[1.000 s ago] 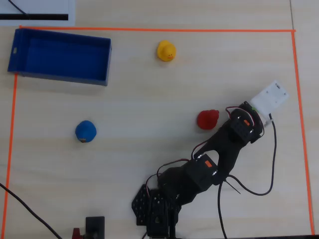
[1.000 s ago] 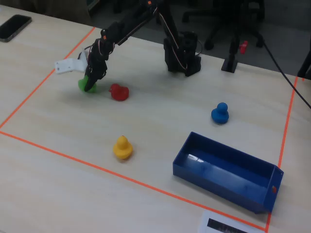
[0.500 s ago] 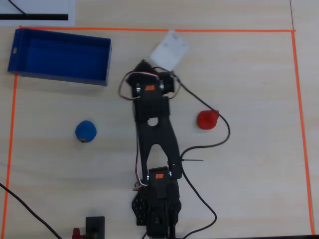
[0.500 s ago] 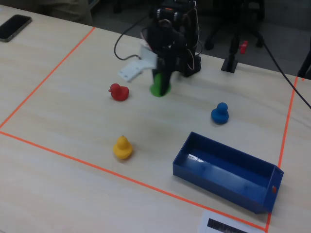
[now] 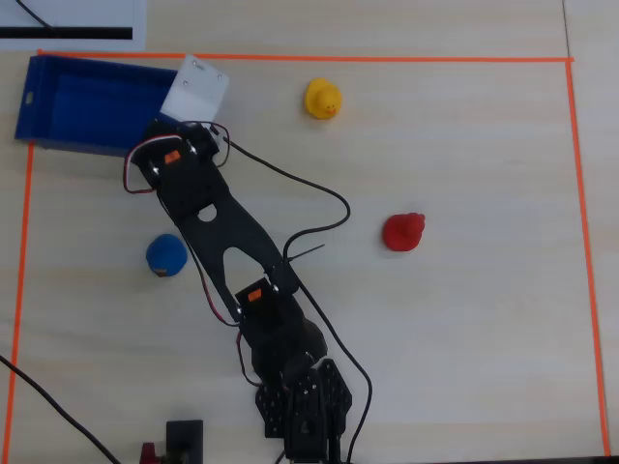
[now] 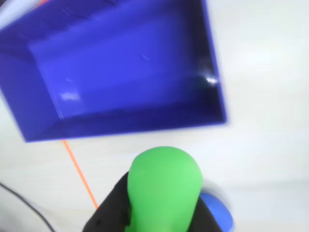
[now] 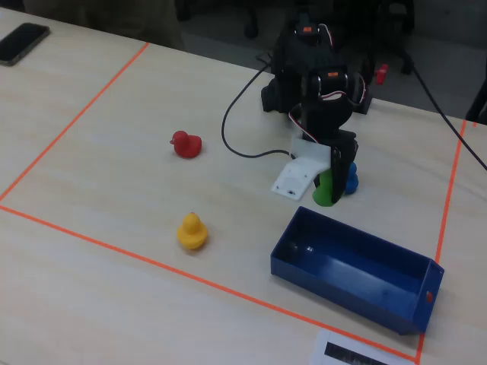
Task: Grasp green duck and put it into box.
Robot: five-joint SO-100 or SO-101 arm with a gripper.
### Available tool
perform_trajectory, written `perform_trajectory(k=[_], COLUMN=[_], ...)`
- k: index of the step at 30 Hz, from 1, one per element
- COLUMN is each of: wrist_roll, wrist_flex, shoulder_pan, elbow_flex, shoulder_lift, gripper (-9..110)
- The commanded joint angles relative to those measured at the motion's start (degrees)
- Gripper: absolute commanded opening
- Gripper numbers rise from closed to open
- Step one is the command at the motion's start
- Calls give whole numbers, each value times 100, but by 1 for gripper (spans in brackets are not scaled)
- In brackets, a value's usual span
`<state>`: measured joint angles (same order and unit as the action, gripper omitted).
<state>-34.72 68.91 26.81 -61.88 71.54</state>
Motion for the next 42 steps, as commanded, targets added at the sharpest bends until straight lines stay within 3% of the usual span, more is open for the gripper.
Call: perform_trajectory(k=[1,11,16,18,24,27,31,42], wrist_roll=[-220,-237,-448,-554,-694,-782,-905,-2417], wrist_flex=[-132,-615,-580,-439,-9,229,-44,-2777], shoulder_pan=[44,62,-53,-88,-237,-413,-729,-1731], elbow_flex=[1046,2355,2707,2883,3498,3445,1380,-6882], shoulder_lift=[-396,-1538,-2004,-2232,-2716,-2347,-378,6530], gripper=[0,0,25,29,35,32,0,0])
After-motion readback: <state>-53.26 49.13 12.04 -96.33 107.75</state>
